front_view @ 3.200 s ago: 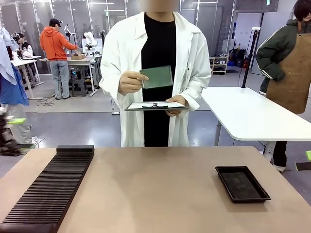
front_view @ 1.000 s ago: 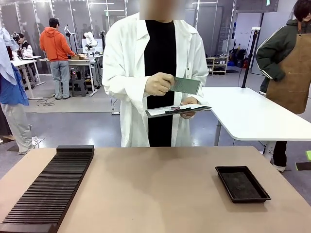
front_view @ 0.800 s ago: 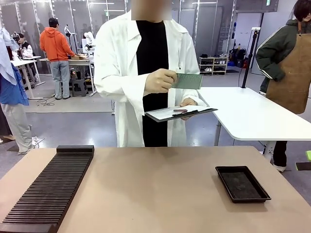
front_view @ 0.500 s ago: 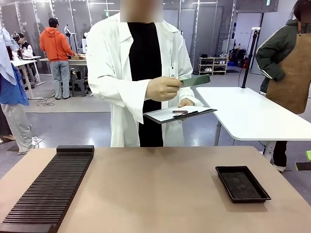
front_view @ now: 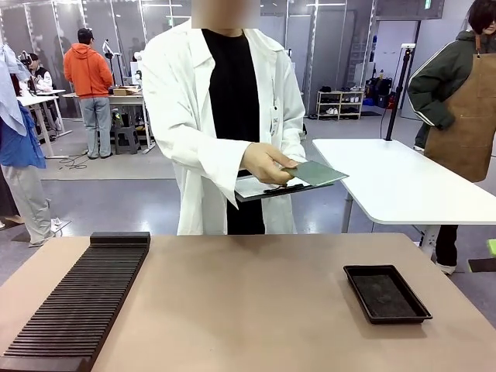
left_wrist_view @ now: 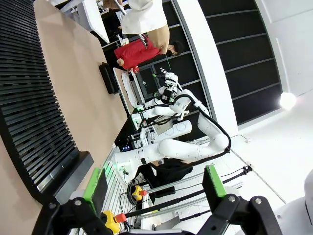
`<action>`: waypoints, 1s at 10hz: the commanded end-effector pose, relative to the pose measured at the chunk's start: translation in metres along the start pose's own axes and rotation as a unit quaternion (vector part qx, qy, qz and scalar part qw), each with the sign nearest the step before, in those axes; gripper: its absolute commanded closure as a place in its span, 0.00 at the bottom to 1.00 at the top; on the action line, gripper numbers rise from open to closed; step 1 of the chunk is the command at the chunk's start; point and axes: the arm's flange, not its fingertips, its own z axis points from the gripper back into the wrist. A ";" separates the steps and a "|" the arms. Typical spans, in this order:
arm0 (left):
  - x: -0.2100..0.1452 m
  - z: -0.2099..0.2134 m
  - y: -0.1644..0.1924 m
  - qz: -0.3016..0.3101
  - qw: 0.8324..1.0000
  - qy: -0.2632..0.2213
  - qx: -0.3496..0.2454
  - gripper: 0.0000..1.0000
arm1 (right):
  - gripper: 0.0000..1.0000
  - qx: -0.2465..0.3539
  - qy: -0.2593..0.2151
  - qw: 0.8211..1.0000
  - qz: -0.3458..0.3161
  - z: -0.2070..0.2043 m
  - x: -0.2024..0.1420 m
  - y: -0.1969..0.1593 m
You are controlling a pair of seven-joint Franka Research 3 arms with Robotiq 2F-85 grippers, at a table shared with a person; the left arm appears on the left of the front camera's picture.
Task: Inspect the PCB.
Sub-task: Pick up the Blank PCB that the human is holding.
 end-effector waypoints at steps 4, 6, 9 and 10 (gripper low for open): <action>0.004 -0.001 -0.005 0.006 1.000 0.002 0.013 0.00 | 0.00 0.078 0.061 0.986 -0.134 -0.020 0.059 0.052; 0.004 -0.001 -0.005 0.006 1.000 0.002 0.013 0.00 | 0.00 0.083 0.074 0.978 -0.176 -0.059 0.085 0.061; 0.004 -0.001 -0.005 0.006 1.000 0.002 0.013 0.00 | 0.00 0.075 0.059 0.968 -0.232 -0.120 0.099 0.060; 0.004 -0.001 -0.005 0.006 1.000 0.002 0.013 0.00 | 0.00 0.071 0.052 0.966 -0.245 -0.141 0.103 0.057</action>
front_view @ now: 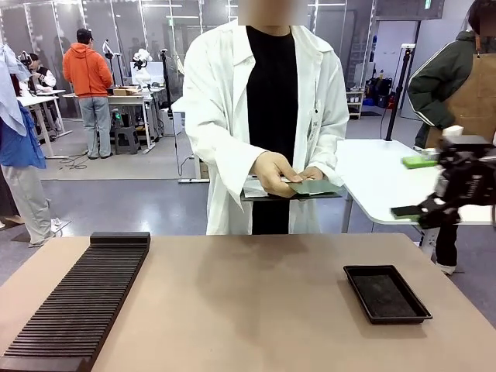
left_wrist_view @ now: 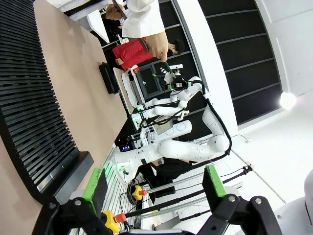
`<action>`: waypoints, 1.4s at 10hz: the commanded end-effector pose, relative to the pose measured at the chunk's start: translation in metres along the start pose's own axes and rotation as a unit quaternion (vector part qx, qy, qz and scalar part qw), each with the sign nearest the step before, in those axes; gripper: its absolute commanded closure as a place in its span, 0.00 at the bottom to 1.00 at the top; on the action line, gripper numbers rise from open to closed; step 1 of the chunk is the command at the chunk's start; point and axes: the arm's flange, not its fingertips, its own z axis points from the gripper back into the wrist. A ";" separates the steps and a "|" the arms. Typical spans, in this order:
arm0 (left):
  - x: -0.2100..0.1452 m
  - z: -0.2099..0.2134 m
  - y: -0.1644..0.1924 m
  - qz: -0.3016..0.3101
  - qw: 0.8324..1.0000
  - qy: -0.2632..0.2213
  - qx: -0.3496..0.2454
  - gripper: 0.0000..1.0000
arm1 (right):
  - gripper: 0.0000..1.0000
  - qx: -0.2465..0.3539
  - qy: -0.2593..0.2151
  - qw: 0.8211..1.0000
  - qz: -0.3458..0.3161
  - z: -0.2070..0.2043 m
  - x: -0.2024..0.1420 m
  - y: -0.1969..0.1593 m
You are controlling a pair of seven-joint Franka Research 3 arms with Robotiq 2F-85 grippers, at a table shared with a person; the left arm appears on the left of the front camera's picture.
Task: Inspect the PCB.
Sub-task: Pick up the Blank PCB that the human is holding.
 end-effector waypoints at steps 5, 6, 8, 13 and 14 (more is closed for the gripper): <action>0.003 -0.001 -0.005 0.006 1.000 0.002 0.013 0.00 | 0.00 0.011 -0.036 0.997 -0.069 -0.076 0.033 -0.012; 0.003 -0.001 -0.005 0.006 1.000 0.002 0.013 0.00 | 0.00 0.016 -0.031 0.996 -0.079 -0.081 0.040 -0.015; 0.003 -0.001 -0.005 0.006 1.000 0.002 0.013 0.00 | 0.00 0.027 -0.022 0.995 -0.099 -0.090 0.053 -0.025; 0.003 -0.001 -0.005 0.006 1.000 0.002 0.013 0.00 | 1.00 0.037 -0.009 0.993 -0.110 -0.099 0.060 -0.031; 0.003 -0.001 -0.005 0.006 1.000 0.002 0.013 0.00 | 1.00 0.037 -0.011 0.993 -0.112 -0.099 0.060 -0.032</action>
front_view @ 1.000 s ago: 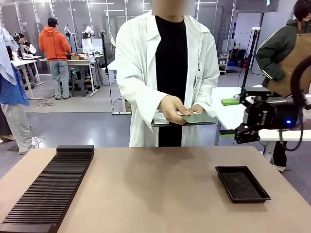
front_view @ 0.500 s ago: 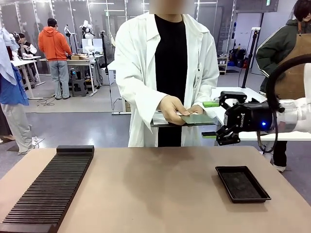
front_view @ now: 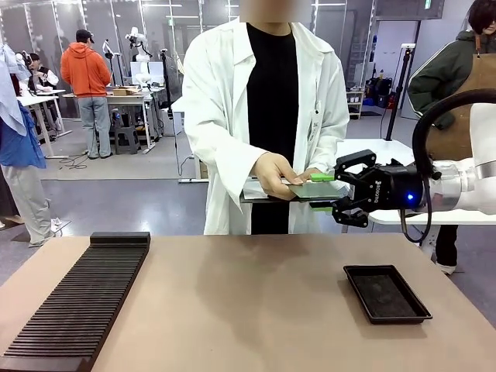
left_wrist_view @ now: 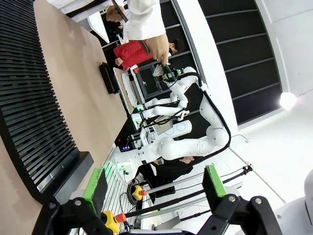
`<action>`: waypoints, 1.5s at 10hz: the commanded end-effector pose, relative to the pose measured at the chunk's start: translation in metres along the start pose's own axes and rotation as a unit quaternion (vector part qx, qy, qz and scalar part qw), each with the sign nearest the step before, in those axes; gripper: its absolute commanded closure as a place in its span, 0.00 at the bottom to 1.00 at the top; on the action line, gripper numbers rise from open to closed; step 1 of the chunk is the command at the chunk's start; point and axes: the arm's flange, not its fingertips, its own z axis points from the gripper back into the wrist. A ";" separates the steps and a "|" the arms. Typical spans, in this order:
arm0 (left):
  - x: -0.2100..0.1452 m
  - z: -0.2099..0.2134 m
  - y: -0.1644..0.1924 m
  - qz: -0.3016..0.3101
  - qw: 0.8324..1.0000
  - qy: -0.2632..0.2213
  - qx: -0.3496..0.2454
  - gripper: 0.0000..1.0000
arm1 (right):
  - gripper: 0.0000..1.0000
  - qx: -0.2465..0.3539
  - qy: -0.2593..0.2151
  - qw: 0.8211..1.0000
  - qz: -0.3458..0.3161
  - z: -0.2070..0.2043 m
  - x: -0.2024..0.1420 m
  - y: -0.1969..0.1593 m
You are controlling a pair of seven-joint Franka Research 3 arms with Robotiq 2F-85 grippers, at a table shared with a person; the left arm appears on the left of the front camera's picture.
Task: Inspect the PCB.
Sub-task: Pick up the Blank PCB that the human is holding.
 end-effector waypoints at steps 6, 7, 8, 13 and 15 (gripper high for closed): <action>0.003 -0.001 -0.005 0.006 1.000 0.002 0.013 0.00 | 1.00 0.008 -0.007 1.000 -0.021 -0.001 0.004 0.002; 0.003 -0.001 -0.005 0.006 1.000 0.002 0.013 0.00 | 1.00 0.010 -0.006 1.000 -0.023 -0.001 0.004 0.000; 0.003 -0.001 -0.005 0.006 1.000 0.002 0.013 0.00 | 1.00 0.017 0.005 0.999 -0.028 0.001 0.004 -0.005; 0.003 -0.001 -0.005 0.006 1.000 0.002 0.013 0.00 | 1.00 0.001 -0.002 1.000 -0.009 0.001 0.001 -0.003; 0.003 -0.001 -0.005 0.006 1.000 0.002 0.013 0.00 | 1.00 0.001 -0.002 1.000 -0.009 0.001 0.001 -0.003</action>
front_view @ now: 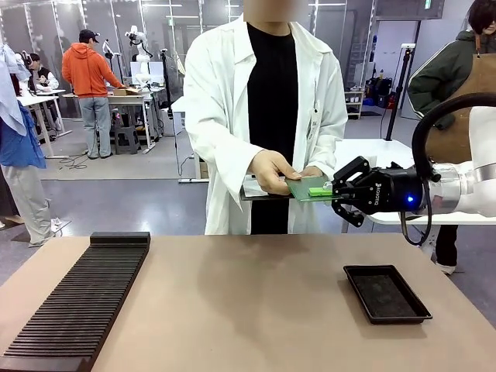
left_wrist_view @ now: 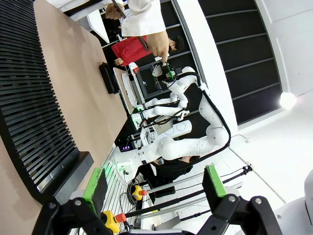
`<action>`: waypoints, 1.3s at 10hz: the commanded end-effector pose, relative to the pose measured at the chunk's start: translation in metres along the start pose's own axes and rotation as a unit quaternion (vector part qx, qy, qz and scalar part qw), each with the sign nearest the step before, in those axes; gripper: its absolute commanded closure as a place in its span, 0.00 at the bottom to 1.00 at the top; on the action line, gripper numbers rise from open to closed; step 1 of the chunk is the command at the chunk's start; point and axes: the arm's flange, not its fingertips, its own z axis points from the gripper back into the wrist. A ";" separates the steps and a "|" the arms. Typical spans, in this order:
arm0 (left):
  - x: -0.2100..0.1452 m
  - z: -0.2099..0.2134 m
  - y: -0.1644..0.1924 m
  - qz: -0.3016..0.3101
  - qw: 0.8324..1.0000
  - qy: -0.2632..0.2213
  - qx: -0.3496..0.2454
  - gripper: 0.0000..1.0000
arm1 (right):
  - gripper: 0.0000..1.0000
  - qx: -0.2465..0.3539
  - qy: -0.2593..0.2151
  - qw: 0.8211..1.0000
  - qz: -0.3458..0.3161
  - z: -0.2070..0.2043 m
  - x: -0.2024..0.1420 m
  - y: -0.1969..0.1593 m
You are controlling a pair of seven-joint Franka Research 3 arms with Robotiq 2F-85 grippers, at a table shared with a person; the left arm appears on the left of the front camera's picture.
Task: Inspect the PCB.
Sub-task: Pick up the Blank PCB that the human is holding, then place the Blank PCB in the ESD tray.
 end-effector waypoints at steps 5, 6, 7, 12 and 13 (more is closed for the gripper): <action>0.003 -0.001 -0.005 0.006 1.000 0.002 0.013 0.00 | 1.00 -0.001 0.000 1.000 0.003 -0.001 -0.001 0.003; 0.003 -0.001 -0.005 0.006 1.000 0.002 0.013 0.00 | 1.00 -0.001 0.000 1.000 0.003 -0.001 -0.001 0.003; 0.003 -0.001 -0.005 0.006 1.000 0.002 0.013 0.00 | 1.00 -0.001 0.000 1.000 0.003 -0.001 -0.001 0.003; 0.003 -0.001 -0.005 0.006 1.000 0.002 0.013 0.00 | 1.00 -0.001 0.000 1.000 0.003 -0.001 -0.001 0.003; 0.003 -0.001 -0.005 0.006 1.000 0.002 0.013 0.00 | 1.00 -0.001 0.000 1.000 0.003 -0.001 -0.001 0.003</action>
